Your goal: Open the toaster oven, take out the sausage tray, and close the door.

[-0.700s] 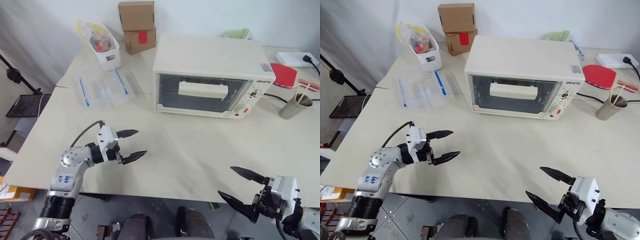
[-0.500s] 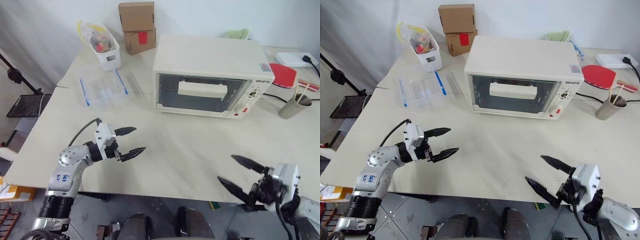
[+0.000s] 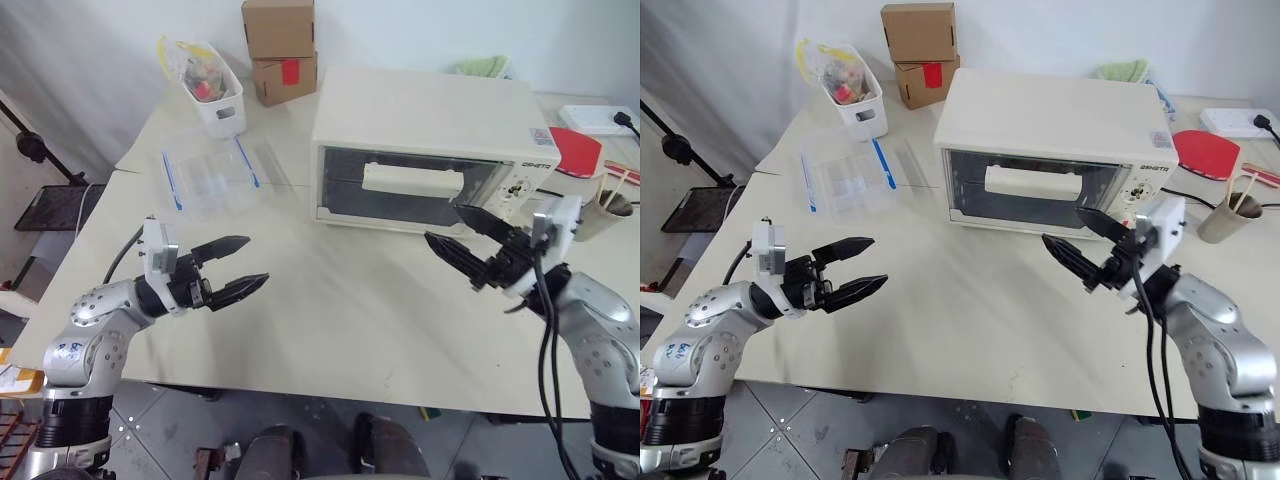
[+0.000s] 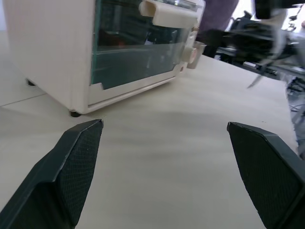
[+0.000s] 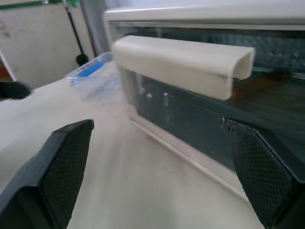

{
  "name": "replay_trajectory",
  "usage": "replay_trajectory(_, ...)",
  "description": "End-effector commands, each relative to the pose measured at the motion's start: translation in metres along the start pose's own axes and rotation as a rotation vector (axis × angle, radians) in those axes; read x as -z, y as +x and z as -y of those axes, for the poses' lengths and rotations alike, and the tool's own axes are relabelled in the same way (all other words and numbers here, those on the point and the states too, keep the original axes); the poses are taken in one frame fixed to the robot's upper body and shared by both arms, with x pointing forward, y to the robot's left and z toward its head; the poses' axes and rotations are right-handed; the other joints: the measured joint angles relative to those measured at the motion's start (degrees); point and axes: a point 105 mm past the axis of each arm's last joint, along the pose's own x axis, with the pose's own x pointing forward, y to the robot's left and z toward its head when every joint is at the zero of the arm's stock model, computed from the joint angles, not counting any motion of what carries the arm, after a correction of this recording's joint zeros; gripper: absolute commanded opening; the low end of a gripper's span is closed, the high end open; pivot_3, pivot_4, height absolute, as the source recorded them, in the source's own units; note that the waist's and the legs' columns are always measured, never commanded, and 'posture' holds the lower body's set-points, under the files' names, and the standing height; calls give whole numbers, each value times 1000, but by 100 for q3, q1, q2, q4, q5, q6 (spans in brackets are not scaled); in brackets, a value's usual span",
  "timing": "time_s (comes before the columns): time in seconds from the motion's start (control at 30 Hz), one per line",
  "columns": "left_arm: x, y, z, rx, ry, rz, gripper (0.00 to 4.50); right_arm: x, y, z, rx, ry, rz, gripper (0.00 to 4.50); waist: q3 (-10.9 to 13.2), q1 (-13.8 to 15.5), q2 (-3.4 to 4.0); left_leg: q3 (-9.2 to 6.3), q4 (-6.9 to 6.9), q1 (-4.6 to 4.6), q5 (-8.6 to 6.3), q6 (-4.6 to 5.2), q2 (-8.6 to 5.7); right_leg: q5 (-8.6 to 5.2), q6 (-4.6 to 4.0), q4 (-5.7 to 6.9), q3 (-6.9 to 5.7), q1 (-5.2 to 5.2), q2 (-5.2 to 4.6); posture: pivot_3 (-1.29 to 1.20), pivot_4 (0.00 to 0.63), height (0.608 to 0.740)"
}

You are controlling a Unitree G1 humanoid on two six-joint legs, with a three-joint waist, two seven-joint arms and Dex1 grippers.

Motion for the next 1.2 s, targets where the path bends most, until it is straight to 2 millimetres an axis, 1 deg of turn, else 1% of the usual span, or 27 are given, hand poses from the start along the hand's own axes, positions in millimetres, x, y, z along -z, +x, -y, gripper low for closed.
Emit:
replay_trajectory(0.03,-15,-1,6,-3,57,46,4382,-6,8,0,-10,-29,18,4500,0,7,0,-1,0,0,0,0,0,0,0,1,-1,0,1,0,150,740)
replay_trajectory(0.17,-11,-3,8,-28,46,42,4382,-14,17,-4,-36,-28,75,4500,0,-6,0,4,1,0,1,1,1,0,1,0,1,1,5,0,150,740)
replay_trajectory(0.3,-8,-4,9,-41,25,40,4382,-20,18,-19,-114,-56,113,4500,0,-6,0,4,3,1,2,0,3,1,1,2,3,1,7,0,150,740)
replay_trajectory(0.4,-11,-4,5,-63,3,65,4382,-11,7,-43,-253,-151,86,4500,0,-2,0,2,3,0,3,-1,4,1,1,2,3,1,8,0,150,740)
replay_trajectory(0.47,-13,-2,1,-72,-8,75,4382,0,0,-52,-302,-203,52,4500,0,-11,0,2,0,0,2,-3,8,1,1,1,3,0,17,0,150,740)
replay_trajectory(0.53,-19,2,-7,-83,3,104,4382,16,-9,-58,-346,-254,-16,4500,0,-30,0,9,0,0,1,-3,10,1,1,0,10,-2,45,0,150,740)
replay_trajectory(0.6,-24,7,-16,-106,30,130,4028,26,-14,-60,-370,-295,-57,4500,0,-32,0,13,1,3,2,-4,10,1,1,2,12,0,50,0,150,740)
replay_trajectory(0.67,-30,19,-27,-86,50,153,3562,32,-16,-57,-355,-314,-64,4500,1,-19,-1,25,1,12,4,-6,11,1,1,6,15,0,52,0,150,740)
replay_trajectory(0.8,-36,40,-48,-106,38,188,2276,34,-15,-52,-338,-340,-55,4500,2,2,-4,33,7,18,12,-10,9,1,2,21,9,1,57,0,150,740)
replay_trajectory(0.9,-35,65,-59,-101,51,183,1320,34,-12,-48,-323,-364,-46,4500,2,9,-6,35,7,19,12,-10,9,1,2,23,5,0,58,0,150,740)
replay_trajectory(0.97,-36,86,-66,-107,52,194,647,34,-11,-44,-316,-378,-43,4500,3,14,-8,37,8,18,13,-8,6,2,4,23,-5,0,58,0,150,740)
replay_trajectory(1.03,-35,101,-66,-79,65,195,80,33,-11,-41,-306,-393,-40,4500,3,15,-8,37,11,15,14,-7,5,4,7,21,-13,-1,59,0,150,740)
replay_trajectory(1.2,-29,123,-57,3,58,189,80,33,-11,-40,-290,-410,-33,4500,3,11,-10,38,13,13,14,-5,4,5,9,20,-18,-1,59,0,150,740)
